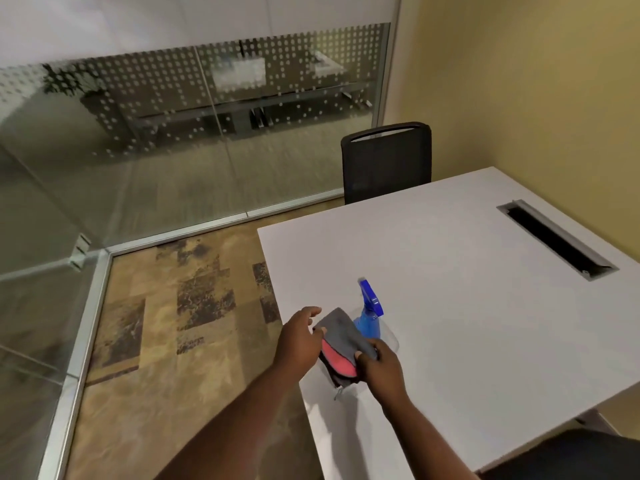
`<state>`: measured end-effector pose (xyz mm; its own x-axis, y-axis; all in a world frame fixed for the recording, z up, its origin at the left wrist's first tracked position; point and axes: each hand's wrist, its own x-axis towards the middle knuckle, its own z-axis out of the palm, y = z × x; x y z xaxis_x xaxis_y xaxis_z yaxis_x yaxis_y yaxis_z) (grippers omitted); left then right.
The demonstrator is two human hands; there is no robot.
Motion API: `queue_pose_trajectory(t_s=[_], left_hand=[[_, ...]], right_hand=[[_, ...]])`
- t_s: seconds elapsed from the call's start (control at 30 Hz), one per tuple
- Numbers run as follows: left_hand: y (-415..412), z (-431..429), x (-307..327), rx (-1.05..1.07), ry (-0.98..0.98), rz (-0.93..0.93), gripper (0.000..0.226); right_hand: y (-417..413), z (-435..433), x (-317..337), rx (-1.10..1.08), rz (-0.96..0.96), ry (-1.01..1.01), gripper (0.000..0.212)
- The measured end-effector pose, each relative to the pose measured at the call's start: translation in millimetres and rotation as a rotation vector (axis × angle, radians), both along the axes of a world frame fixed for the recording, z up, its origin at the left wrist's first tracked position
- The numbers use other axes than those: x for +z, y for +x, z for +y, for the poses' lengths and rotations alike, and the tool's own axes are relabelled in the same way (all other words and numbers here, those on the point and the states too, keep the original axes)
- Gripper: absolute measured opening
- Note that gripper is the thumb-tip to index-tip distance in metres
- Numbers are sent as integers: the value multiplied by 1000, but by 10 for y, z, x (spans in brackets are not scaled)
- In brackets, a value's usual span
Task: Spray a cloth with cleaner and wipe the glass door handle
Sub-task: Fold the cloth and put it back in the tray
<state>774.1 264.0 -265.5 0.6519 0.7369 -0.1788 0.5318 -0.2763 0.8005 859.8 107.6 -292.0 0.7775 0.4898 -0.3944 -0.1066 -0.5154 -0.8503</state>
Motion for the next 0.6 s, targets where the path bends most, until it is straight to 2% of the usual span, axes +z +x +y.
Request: queue_pose_trajectory(t_s=[0.07, 0.2, 0.3, 0.4, 0.47, 0.57, 0.6], left_hand=[[63, -18, -191, -81, 65, 89, 41], [151, -60, -582, -373, 167, 300, 51], [197, -63, -793, -649, 366, 538, 73], [237, -81, -936, -782, 531, 637, 67], [245, -79, -1010, -803, 562, 649, 60], [238, -39, -1106, -810, 565, 666, 57], [235, -20, -1133, -827, 573, 673, 59]], right_hand=[[63, 61, -205, -47, 59, -19, 10], [161, 208, -542, 7, 16, -74, 10], [156, 271, -656, 57, 11, -114, 12], [142, 302, -715, 152, -68, -205, 9], [128, 321, -747, 210, -156, -275, 9], [116, 356, -741, 300, -473, -499, 27], [113, 364, -730, 334, -559, -504, 32]])
